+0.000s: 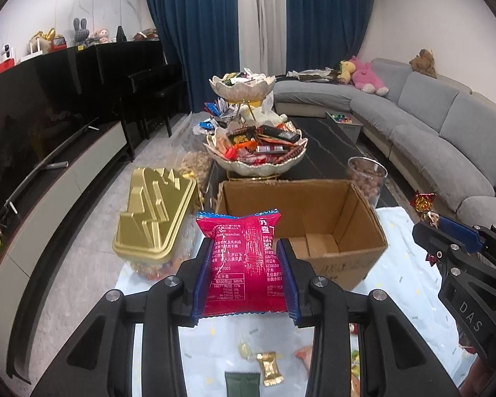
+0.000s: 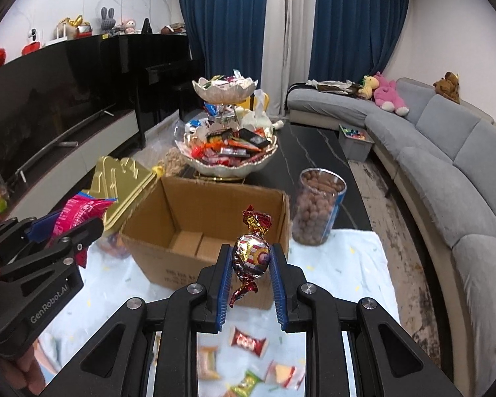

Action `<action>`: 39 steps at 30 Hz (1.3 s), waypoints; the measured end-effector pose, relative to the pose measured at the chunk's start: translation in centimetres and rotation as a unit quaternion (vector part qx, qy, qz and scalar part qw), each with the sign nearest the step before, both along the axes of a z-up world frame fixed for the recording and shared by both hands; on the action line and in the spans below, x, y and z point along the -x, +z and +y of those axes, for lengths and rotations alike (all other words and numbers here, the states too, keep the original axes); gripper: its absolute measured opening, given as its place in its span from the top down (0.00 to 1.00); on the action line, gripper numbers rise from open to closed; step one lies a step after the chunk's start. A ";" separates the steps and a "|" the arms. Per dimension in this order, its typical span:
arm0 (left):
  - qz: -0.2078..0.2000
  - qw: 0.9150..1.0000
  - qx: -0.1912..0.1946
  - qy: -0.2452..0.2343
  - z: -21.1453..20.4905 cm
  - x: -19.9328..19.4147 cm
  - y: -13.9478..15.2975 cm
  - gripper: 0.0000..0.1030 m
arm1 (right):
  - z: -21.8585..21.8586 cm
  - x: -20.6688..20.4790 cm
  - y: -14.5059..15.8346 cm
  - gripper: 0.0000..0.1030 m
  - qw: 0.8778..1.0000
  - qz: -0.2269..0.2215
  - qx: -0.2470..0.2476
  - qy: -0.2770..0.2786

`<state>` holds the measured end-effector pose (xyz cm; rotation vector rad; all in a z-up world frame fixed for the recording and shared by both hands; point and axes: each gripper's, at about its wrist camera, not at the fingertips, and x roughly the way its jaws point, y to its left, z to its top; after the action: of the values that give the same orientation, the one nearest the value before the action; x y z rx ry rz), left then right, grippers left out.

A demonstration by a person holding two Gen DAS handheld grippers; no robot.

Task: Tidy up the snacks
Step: 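Carry the pink packet and red-gold candy over the open cardboard box with both tools, then open both tools to drop the pink packet and candy into the box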

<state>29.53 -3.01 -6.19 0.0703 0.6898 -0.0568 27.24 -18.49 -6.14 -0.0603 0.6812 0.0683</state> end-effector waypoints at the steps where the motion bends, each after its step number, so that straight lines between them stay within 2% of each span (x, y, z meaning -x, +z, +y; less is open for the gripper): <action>1: 0.001 1.000 0.000 0.000 0.0 -0.6 0.0 0.63 | 0.0 -0.5 0.1 0.77 1.000 0.000 -0.002 0.000; 15: 0.007 1.000 0.006 -0.005 0.0 -5.2 -0.6 0.63 | -0.1 -5.1 -0.4 0.77 1.000 0.011 -0.011 -0.009; 27: 0.029 0.999 0.012 -0.016 -0.2 -9.4 -2.1 0.63 | 0.3 -9.0 -1.6 0.77 1.000 0.028 -0.008 -0.003; 39: 0.059 0.998 0.024 -0.020 -0.6 -11.1 -3.6 0.63 | 0.6 -11.3 -3.4 0.77 0.998 0.059 -0.016 0.008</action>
<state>40.64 -3.57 -9.82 0.0356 0.8048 -0.1171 38.56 -17.84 -9.54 -0.0310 0.7974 0.0997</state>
